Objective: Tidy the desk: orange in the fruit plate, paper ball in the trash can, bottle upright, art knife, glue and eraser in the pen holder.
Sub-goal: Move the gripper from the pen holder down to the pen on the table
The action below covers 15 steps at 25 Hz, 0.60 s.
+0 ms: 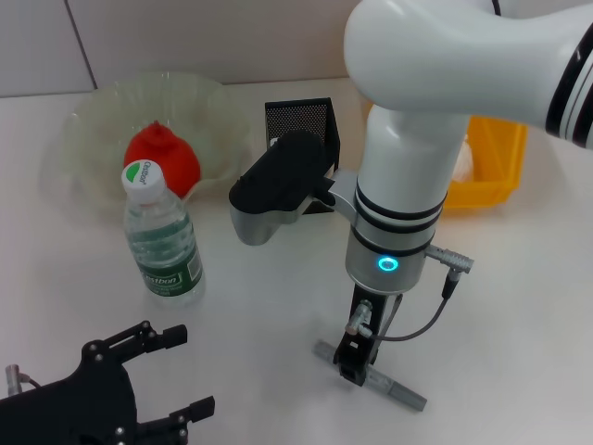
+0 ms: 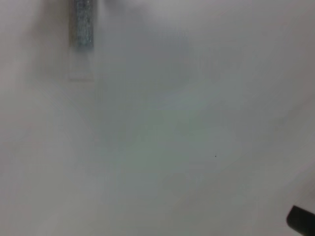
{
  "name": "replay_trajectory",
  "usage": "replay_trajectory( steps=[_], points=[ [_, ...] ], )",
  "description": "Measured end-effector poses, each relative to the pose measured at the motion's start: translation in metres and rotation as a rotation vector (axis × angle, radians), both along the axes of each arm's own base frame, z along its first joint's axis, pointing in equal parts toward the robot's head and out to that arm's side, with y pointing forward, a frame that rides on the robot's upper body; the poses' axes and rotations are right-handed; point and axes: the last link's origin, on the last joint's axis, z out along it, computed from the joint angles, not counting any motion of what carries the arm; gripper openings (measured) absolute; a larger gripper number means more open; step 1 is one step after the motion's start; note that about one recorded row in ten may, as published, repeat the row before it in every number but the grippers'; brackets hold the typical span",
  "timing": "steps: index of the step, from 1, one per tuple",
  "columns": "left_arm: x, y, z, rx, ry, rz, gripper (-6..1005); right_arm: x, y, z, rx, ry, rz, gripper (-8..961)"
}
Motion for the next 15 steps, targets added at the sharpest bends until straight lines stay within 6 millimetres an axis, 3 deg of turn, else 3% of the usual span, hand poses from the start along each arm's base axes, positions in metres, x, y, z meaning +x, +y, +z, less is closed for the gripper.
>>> replay_trajectory(
  steps=[5,15],
  points=[
    [0.0,0.0001,0.0001,0.001,-0.001,0.0,813,-0.0001,-0.0001,0.0,-0.002,-0.002,0.002,268],
    [0.0006,0.0003,0.0,0.002,-0.003,0.0,813,0.0008,-0.0007,-0.0004,-0.007,-0.015,0.01,265]
  ],
)
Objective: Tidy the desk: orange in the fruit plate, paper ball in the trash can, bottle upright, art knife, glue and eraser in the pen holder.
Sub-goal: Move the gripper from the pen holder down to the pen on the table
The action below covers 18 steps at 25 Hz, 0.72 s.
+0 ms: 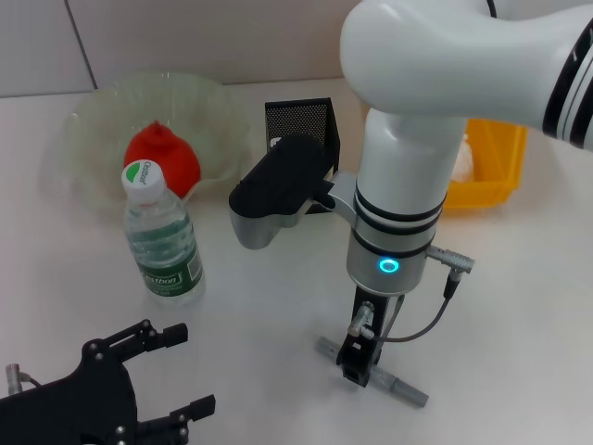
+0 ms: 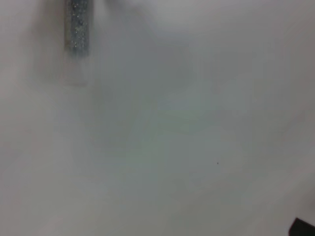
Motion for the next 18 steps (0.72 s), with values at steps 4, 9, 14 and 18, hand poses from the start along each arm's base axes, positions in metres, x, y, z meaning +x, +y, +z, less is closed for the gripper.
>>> replay_trajectory(
  steps=[4,9,14,18],
  points=[
    [0.0001,0.0001,0.0,0.0,0.0,0.0,813,0.0002,-0.0001,-0.0001,-0.001,-0.001,0.001,264],
    [0.0002,0.0002,0.0,0.0,0.0,-0.001,813,0.0019,-0.0012,-0.0008,-0.004,-0.013,0.006,263],
    [0.0002,0.0002,0.0,0.0,0.0,-0.001,813,0.0027,-0.0015,-0.001,-0.005,-0.022,0.008,260],
    [0.0002,0.0002,0.0,0.0,0.0,-0.001,813,0.0021,-0.0018,-0.0009,-0.008,-0.023,0.011,205]
  ],
)
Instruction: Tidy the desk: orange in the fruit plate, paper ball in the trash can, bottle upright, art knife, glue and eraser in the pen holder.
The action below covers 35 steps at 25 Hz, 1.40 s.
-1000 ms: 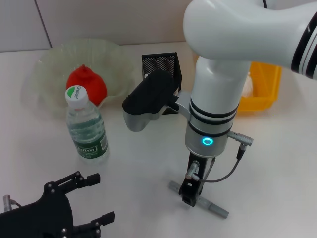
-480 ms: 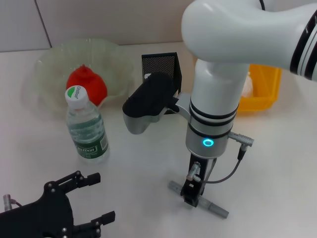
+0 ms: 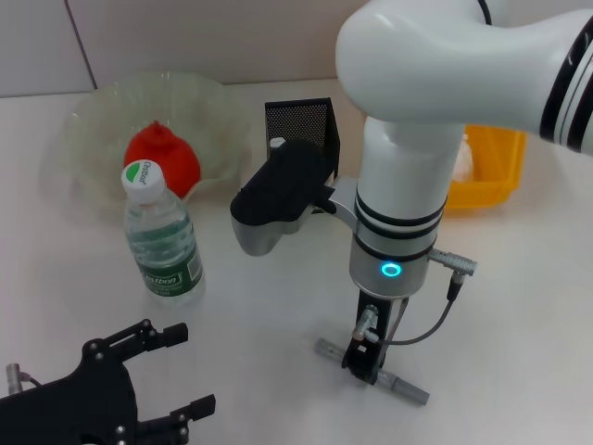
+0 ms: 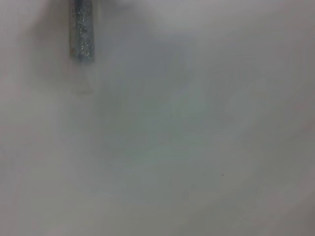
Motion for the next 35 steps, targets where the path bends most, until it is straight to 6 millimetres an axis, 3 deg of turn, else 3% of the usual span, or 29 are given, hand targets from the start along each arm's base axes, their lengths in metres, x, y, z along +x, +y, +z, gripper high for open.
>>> replay_trajectory(
  steps=[11,17,18,19,20,22,23,24,26,28,29,32,35],
  points=[
    [0.0,0.0,0.0,0.0,0.001,0.001,813,0.001,0.0,0.0,0.003,0.006,-0.004,137],
    [-0.001,-0.001,0.0,0.001,-0.001,0.003,813,-0.009,0.01,0.012,0.047,0.125,-0.044,134],
    [0.0,-0.001,0.001,-0.001,-0.003,0.001,813,-0.013,0.018,0.024,0.083,0.215,-0.072,133],
    [0.0,-0.001,0.001,-0.001,-0.003,0.001,813,-0.013,0.018,0.024,0.083,0.215,-0.072,132],
    [0.0,-0.001,0.001,-0.002,-0.005,0.0,813,-0.015,0.028,0.042,0.14,0.283,-0.089,132],
    [0.0,-0.002,0.001,-0.005,-0.01,-0.001,813,-0.014,0.033,0.051,0.173,0.301,-0.086,131],
    [0.0,-0.003,0.002,-0.007,-0.014,-0.002,813,-0.012,0.041,0.072,0.258,0.333,-0.077,130],
    [0.0,-0.003,0.002,-0.007,-0.014,-0.002,813,-0.012,0.041,0.072,0.258,0.333,-0.077,130],
    [0.001,-0.003,0.002,-0.009,-0.016,-0.001,813,-0.01,0.047,0.094,0.342,0.373,-0.059,129],
    [0.002,-0.002,0.001,-0.01,-0.018,-0.003,813,-0.012,0.056,0.129,0.477,0.472,-0.002,128],
    [0.003,-0.002,0.0,-0.011,-0.021,-0.004,813,-0.012,0.056,0.129,0.477,0.472,-0.002,128],
    [0.004,-0.002,-0.002,-0.012,-0.027,-0.003,813,-0.01,0.064,0.154,0.61,0.574,0.091,127],
    [0.006,-0.002,-0.004,-0.02,-0.036,0.005,813,-0.018,0.069,0.167,0.707,0.763,0.235,127]
  ],
)
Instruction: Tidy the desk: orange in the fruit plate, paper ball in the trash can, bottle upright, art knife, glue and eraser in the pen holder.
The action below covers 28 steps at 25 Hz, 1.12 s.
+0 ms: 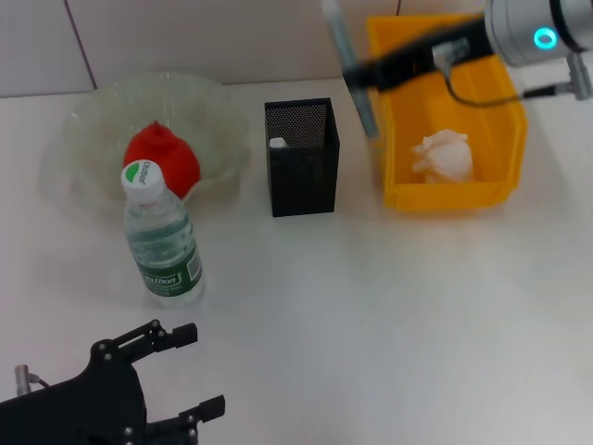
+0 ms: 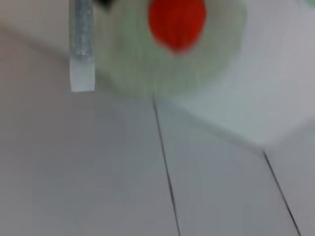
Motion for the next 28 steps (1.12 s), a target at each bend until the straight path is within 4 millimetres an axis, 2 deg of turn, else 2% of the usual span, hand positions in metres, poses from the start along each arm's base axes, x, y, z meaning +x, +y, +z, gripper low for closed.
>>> replay_trajectory(
  steps=[4,7,12,13,17,18,28],
  points=[
    [0.001,0.0,-0.001,-0.02,-0.015,0.024,813,-0.001,0.003,0.001,0.066,0.069,0.118,126],
    [0.002,0.001,-0.001,-0.031,-0.023,0.035,813,0.005,0.003,-0.007,0.113,0.115,0.206,126],
    [0.004,0.004,-0.002,-0.036,-0.028,0.041,813,0.026,0.001,-0.023,0.183,0.17,0.318,125],
    [0.005,0.005,-0.002,-0.036,-0.031,0.043,813,0.036,0.0,-0.031,0.206,0.198,0.36,125],
    [0.007,0.008,-0.001,-0.036,-0.044,0.053,813,0.048,-0.003,-0.038,0.253,0.246,0.418,125],
    [0.008,0.009,-0.001,-0.043,-0.051,0.06,813,0.057,-0.005,-0.044,0.295,0.259,0.459,125],
    [0.011,0.011,-0.002,-0.071,-0.068,0.081,813,0.09,-0.011,-0.064,0.41,0.259,0.54,124]
  ],
)
